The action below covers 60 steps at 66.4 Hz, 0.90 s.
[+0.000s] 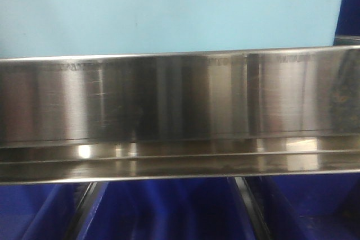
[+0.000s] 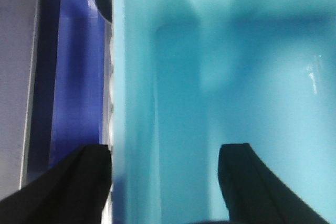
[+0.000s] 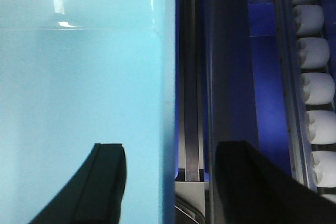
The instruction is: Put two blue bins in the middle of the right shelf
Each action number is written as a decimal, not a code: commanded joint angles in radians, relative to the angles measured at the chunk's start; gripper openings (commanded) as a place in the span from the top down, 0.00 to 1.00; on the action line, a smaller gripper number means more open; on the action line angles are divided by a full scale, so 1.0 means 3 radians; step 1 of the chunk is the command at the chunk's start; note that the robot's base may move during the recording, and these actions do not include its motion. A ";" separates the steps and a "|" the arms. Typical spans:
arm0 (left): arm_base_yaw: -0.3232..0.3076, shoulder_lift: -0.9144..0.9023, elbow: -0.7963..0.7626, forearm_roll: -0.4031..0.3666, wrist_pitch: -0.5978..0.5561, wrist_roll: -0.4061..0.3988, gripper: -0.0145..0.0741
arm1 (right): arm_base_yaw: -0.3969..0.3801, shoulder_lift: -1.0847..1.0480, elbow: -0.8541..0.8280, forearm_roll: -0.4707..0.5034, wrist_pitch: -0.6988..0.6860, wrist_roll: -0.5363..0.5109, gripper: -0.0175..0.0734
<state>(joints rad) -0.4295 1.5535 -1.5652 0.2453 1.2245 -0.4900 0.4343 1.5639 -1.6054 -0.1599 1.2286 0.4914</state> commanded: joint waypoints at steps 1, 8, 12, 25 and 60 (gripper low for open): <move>-0.0004 -0.0082 0.0001 0.0014 -0.0011 -0.0024 0.44 | -0.0020 -0.0010 0.0012 -0.0028 -0.0025 -0.0004 0.50; 0.0055 -0.0079 0.0001 0.0001 -0.0011 -0.0024 0.44 | -0.0020 -0.0010 0.0012 -0.0028 -0.0025 -0.0004 0.50; 0.0122 -0.0079 0.0001 -0.0042 -0.0011 -0.0024 0.44 | -0.0020 -0.0010 0.0012 -0.0028 -0.0025 -0.0004 0.50; 0.0118 -0.0079 0.0001 -0.0072 -0.0011 -0.0024 0.44 | -0.0020 -0.0010 0.0012 -0.0028 -0.0025 -0.0004 0.50; 0.0117 -0.0079 0.0001 -0.0139 -0.0011 0.0110 0.44 | -0.0020 -0.0010 0.0012 -0.0028 -0.0025 -0.0063 0.50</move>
<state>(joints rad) -0.3933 1.5430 -1.5652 0.2067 1.2245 -0.4708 0.4343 1.5639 -1.6038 -0.1599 1.2286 0.4894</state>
